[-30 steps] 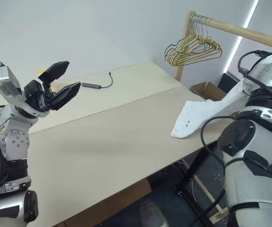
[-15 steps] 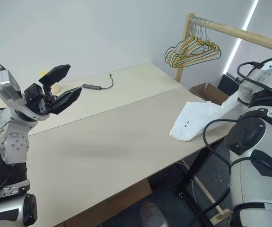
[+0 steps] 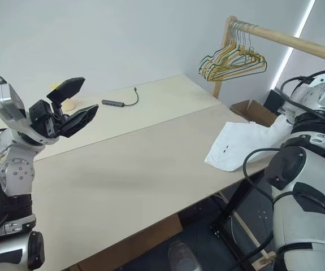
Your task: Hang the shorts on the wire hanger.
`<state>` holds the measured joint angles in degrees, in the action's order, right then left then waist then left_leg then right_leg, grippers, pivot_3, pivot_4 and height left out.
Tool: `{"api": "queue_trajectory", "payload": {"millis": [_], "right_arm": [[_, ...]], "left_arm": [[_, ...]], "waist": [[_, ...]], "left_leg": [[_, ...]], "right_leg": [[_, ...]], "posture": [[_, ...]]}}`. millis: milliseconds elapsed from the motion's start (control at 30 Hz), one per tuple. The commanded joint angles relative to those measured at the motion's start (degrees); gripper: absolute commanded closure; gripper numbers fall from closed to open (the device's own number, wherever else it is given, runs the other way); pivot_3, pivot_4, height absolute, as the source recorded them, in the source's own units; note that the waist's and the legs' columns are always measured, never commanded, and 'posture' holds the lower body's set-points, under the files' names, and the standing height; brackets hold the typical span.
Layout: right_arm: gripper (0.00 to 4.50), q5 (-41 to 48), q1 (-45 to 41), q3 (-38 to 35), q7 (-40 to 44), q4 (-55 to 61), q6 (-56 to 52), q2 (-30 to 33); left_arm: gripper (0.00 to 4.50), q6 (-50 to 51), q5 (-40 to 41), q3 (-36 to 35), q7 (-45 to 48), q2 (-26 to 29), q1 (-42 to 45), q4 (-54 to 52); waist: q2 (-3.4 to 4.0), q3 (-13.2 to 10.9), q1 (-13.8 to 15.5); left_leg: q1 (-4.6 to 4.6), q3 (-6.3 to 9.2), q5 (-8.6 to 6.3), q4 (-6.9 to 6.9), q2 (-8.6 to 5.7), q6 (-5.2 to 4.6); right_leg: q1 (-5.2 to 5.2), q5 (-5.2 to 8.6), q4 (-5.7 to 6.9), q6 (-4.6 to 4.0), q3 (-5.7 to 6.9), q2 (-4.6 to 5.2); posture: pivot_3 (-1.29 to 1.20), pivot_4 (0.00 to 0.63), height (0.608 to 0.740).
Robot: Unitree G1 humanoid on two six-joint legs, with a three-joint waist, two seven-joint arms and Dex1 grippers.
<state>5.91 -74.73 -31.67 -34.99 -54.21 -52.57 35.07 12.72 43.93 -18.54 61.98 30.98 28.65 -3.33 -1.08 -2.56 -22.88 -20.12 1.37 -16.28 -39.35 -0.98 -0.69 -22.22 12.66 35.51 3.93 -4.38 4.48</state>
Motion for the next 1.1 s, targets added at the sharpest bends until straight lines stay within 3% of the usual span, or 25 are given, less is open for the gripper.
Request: {"api": "queue_trajectory", "payload": {"millis": [33,167,333,533,733,900,1100], "right_arm": [[0.03,-3.6,-0.1,5.1,-2.2,7.6,3.0,-0.4],[0.03,-10.7,2.2,13.2,-5.0,15.8,7.0,-1.8],[0.03,-17.4,7.7,24.6,2.6,29.4,19.9,-1.9],[0.03,-16.7,9.3,32.4,18.2,33.0,28.4,-5.3],[0.03,-14.4,11.3,39.8,34.2,35.0,32.3,-14.3],[0.03,-14.6,15.4,48.9,46.8,39.5,32.8,-20.7],[0.03,-10.6,21.6,54.0,62.0,47.5,32.2,-23.3]], "left_arm": [[0.00,-0.2,0.7,0.1,0.2,0.4,0.6,-1.8],[0.00,-0.1,0.7,0.7,1.0,0.6,0.0,-2.2],[0.00,-0.2,0.9,0.5,0.4,0.7,-0.4,-2.5],[0.00,-1.0,-3.0,-1.6,-2.3,3.9,-5.0,-2.0],[0.00,0.1,-6.2,-4.5,-7.7,6.3,-17.0,-9.4],[0.00,2.2,-7.0,-6.6,-13.2,5.6,-31.5,-20.8],[0.00,3.6,-8.5,-6.3,-17.9,4.0,-42.5,-29.8]], "waist": [[0.00,0.0,0.2],[0.05,0.0,0.2],[0.05,0.0,0.1],[0.05,0.0,-0.3],[0.04,0.0,0.7],[0.01,0.0,5.2],[-0.05,0.0,14.2]], "left_leg": [[-0.01,0.00,0.00,0.00,0.00,0.00],[-0.02,-0.02,0.00,0.02,-0.01,0.00],[-0.02,-0.02,0.00,0.05,0.01,0.00],[0.25,-0.08,0.00,0.05,0.06,0.01],[0.57,-0.06,0.00,0.11,0.16,0.01],[0.74,-0.06,-0.01,0.42,0.16,0.02],[-0.57,0.08,0.05,0.42,0.02,0.13]], "right_leg": [[-0.01,0.00,0.00,0.00,0.00,0.00],[-0.07,-0.01,0.02,-0.01,-0.07,0.02],[-0.12,-0.01,0.06,0.00,-0.09,0.00],[-0.06,-0.01,0.23,0.02,-0.24,-0.07],[-0.09,-0.06,0.40,-0.07,-0.41,-0.13],[-0.39,-0.27,0.39,-0.44,-0.47,-0.10],[-1.94,-0.34,0.65,-0.58,-0.36,0.02]], "posture": [[-0.29,0.000,0.740],[-0.29,0.000,0.740],[-0.28,0.000,0.740],[-0.25,0.000,0.740],[-0.14,0.000,0.740],[-0.04,0.000,0.740],[0.09,0.000,0.740]]}}
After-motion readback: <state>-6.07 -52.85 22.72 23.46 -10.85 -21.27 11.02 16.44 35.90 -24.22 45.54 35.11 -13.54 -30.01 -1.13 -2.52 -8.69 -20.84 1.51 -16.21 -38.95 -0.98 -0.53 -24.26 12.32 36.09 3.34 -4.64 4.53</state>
